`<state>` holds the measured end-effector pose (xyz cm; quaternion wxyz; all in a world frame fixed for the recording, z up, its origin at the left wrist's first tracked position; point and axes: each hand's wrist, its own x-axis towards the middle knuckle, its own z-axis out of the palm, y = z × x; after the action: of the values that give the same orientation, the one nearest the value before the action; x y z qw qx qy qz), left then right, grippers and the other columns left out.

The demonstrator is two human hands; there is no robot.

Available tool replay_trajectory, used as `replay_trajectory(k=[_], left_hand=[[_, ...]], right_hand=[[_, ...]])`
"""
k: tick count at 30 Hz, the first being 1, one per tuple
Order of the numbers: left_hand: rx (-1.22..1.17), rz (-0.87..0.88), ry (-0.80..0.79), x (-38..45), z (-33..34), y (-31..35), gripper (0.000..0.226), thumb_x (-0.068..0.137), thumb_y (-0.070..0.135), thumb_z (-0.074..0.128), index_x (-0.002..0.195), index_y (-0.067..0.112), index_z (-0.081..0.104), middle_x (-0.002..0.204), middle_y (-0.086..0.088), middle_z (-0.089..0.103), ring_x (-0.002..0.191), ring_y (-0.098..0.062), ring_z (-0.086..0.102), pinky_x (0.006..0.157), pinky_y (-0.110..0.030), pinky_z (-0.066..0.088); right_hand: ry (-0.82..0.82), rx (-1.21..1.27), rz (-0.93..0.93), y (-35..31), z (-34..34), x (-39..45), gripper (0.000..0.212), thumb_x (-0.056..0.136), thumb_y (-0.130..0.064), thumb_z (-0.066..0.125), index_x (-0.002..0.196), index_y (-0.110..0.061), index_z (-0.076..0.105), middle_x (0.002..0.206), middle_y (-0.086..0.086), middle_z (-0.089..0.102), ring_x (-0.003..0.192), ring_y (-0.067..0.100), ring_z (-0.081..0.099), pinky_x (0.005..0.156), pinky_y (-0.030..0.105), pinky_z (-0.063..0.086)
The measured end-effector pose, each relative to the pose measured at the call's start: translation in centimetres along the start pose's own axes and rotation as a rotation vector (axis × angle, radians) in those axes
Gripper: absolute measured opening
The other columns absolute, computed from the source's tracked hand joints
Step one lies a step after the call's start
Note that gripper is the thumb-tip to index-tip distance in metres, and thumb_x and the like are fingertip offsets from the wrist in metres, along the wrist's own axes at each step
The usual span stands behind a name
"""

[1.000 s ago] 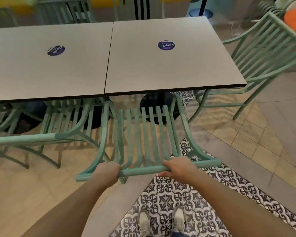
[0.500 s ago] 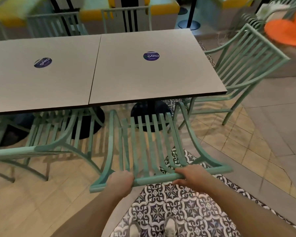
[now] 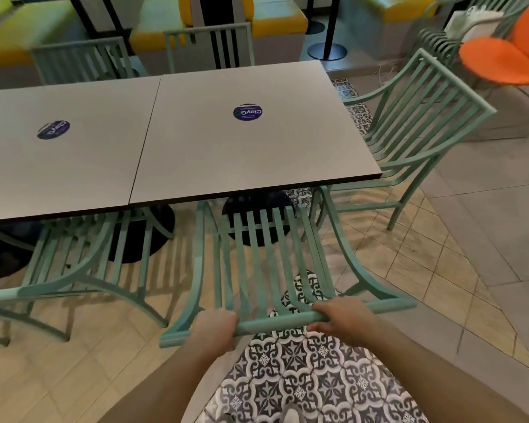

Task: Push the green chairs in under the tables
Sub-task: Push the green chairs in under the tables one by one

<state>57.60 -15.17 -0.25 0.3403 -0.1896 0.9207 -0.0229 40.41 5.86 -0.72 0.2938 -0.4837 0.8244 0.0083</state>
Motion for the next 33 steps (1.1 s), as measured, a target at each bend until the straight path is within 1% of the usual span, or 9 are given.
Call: replay_trajectory(k=[4, 7, 9, 12, 14, 17, 20, 27, 33], left_hand=[[-0.029, -0.024, -0.015, 0.5, -0.7, 0.1, 0.028, 0.089, 0.030, 0.057, 0.116, 0.025, 0.061, 0.109, 0.001, 0.064, 0.099, -0.020, 0.062, 0.080, -0.032, 0.050], [-0.402, -0.038, -0.117, 0.5, -0.8, -1.2, 0.060, 0.082, 0.060, 0.060, 0.131, 0.027, 0.052, 0.124, 0.002, 0.060, 0.110, -0.016, 0.058, 0.089, -0.030, 0.047], [-0.828, -0.178, -0.085, 0.0, -0.8, -3.1, 0.077, 0.080, 0.071, 0.056, 0.138, 0.022, 0.049, 0.134, -0.003, 0.056, 0.118, -0.018, 0.055, 0.093, -0.030, 0.043], [-1.171, -0.519, 0.232, -1.3, 0.8, -6.9, 0.055, 0.086, 0.059, 0.058, 0.119, 0.015, 0.063, 0.118, -0.008, 0.065, 0.102, -0.023, 0.058, 0.087, -0.035, 0.046], [-1.341, -0.709, 0.313, -2.2, 2.8, -8.5, 0.045, 0.086, 0.048, 0.062, 0.110, 0.010, 0.063, 0.111, -0.014, 0.066, 0.096, -0.030, 0.059, 0.088, -0.044, 0.049], [-2.005, -0.824, 0.099, -2.7, 4.5, -7.3, 0.032, 0.091, 0.034, 0.062, 0.107, 0.007, 0.057, 0.106, -0.020, 0.062, 0.093, -0.037, 0.061, 0.080, -0.050, 0.054], [-2.492, -0.828, -0.012, -2.8, 4.8, -5.6, 0.020, 0.094, 0.021, 0.057, 0.100, 0.002, 0.055, 0.098, -0.022, 0.057, 0.086, -0.037, 0.059, 0.055, -0.044, 0.059], [-2.554, -0.822, 0.083, -1.4, 4.5, -6.5, 0.020, 0.093, 0.010, 0.054, 0.109, -0.001, 0.049, 0.095, -0.023, 0.054, 0.081, -0.035, 0.057, 0.044, -0.042, 0.057], [-2.498, -0.851, 0.154, 0.7, 3.1, -8.3, 0.031, 0.093, 0.012, 0.052, 0.120, -0.002, 0.048, 0.108, -0.026, 0.054, 0.083, -0.036, 0.059, 0.046, -0.040, 0.058]], right_hand=[[0.033, 0.003, 0.028, 0.5, -0.2, 0.1, 0.035, 0.086, -0.065, 0.046, 0.102, -0.035, 0.054, 0.095, -0.016, 0.061, 0.086, 0.002, 0.056, 0.085, 0.024, 0.047], [0.265, 0.115, 0.089, 1.3, -0.1, -0.6, 0.050, 0.086, -0.067, 0.042, 0.124, -0.036, 0.052, 0.121, -0.021, 0.050, 0.117, 0.004, 0.044, 0.106, 0.031, 0.031], [0.579, 0.367, 0.316, 2.9, -0.7, -1.4, 0.046, 0.089, -0.052, 0.054, 0.130, -0.030, 0.050, 0.124, -0.015, 0.047, 0.122, 0.009, 0.040, 0.107, 0.035, 0.028], [0.949, 0.831, 0.861, 6.6, -1.4, -2.8, 0.054, 0.087, -0.036, 0.063, 0.135, -0.019, 0.045, 0.138, 0.006, 0.047, 0.126, 0.025, 0.043, 0.104, 0.046, 0.037], [0.890, 1.279, 1.131, 8.1, -0.8, -3.4, 0.054, 0.088, -0.030, 0.064, 0.134, -0.012, 0.043, 0.140, 0.014, 0.045, 0.123, 0.032, 0.047, 0.101, 0.048, 0.041], [0.661, 1.940, 1.100, 7.8, 0.4, -3.2, 0.020, 0.093, -0.025, 0.056, 0.100, -0.007, 0.052, 0.127, 0.020, 0.054, 0.104, 0.031, 0.058, 0.096, 0.047, 0.047], [0.723, 2.051, 1.104, 7.4, 0.5, -2.6, 0.013, 0.094, -0.019, 0.052, 0.090, -0.008, 0.048, 0.117, 0.020, 0.056, 0.088, 0.027, 0.060, 0.093, 0.043, 0.051], [0.712, 2.075, 1.091, 7.9, 0.6, -1.7, 0.010, 0.095, -0.016, 0.051, 0.089, -0.009, 0.047, 0.107, 0.017, 0.057, 0.084, 0.023, 0.061, 0.085, 0.037, 0.050], [0.593, 2.089, 1.002, 8.4, -0.9, 0.9, 0.013, 0.094, -0.017, 0.050, 0.092, -0.004, 0.052, 0.135, 0.021, 0.052, 0.109, 0.024, 0.057, 0.103, 0.042, 0.045]])
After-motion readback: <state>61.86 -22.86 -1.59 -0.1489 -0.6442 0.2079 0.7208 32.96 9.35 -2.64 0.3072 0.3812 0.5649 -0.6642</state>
